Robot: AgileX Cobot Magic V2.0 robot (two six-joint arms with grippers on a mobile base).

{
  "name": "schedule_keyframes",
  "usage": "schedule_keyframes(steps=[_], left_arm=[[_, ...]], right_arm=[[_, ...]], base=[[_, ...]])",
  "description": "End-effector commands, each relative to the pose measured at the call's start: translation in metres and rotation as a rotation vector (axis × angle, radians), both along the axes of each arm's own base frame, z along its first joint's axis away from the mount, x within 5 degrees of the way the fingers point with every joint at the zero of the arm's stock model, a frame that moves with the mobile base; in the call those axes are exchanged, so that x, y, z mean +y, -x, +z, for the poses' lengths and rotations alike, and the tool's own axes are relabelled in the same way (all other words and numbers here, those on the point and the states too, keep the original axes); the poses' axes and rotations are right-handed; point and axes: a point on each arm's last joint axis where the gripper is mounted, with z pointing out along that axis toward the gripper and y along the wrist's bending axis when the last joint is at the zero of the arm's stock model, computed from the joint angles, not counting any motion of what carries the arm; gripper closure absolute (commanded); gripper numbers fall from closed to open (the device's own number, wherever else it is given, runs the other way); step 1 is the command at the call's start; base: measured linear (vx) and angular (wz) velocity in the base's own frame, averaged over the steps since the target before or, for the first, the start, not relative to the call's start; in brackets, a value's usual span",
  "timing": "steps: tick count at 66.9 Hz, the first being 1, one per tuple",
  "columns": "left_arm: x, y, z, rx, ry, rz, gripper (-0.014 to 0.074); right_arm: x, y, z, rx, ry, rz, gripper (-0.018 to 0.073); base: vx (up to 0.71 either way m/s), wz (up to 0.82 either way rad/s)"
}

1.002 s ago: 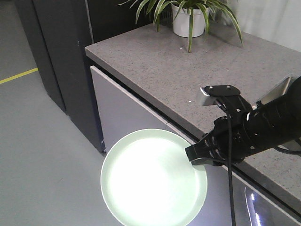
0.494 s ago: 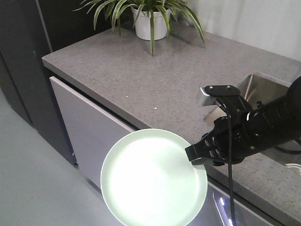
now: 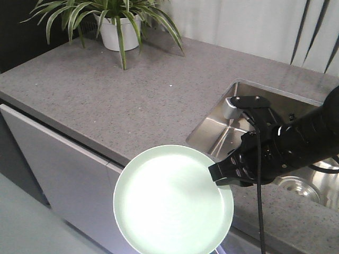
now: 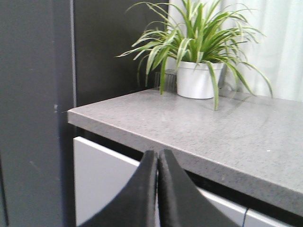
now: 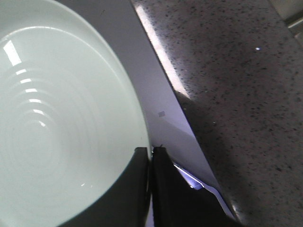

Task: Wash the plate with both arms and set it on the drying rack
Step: 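Hold the plate in the right gripper while turning toward the sink, then hold the plate over the sink basin with the right gripper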

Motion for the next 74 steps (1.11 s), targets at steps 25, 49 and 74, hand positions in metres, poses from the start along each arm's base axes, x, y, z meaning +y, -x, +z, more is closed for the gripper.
schedule_keyframes(steps=[25, 49, 74], left_arm=[[-0.0002, 0.0035, 0.0168, -0.116, -0.006, -0.002, 0.0603], [-0.0002, 0.0035, 0.0168, -0.116, -0.006, -0.002, 0.0603], [-0.0002, 0.0035, 0.0168, -0.116, -0.006, -0.002, 0.0603]], right_arm=[[0.0005, 0.0008, 0.0181, -0.066, -0.052, -0.016, 0.0561], [0.0005, 0.0006, 0.0182, -0.068, -0.052, -0.017, 0.0561], [0.0005, 0.0006, 0.0182, -0.068, -0.053, -0.018, 0.0561]], base=[[0.07, -0.29], [0.08, -0.31], [0.07, -0.27]])
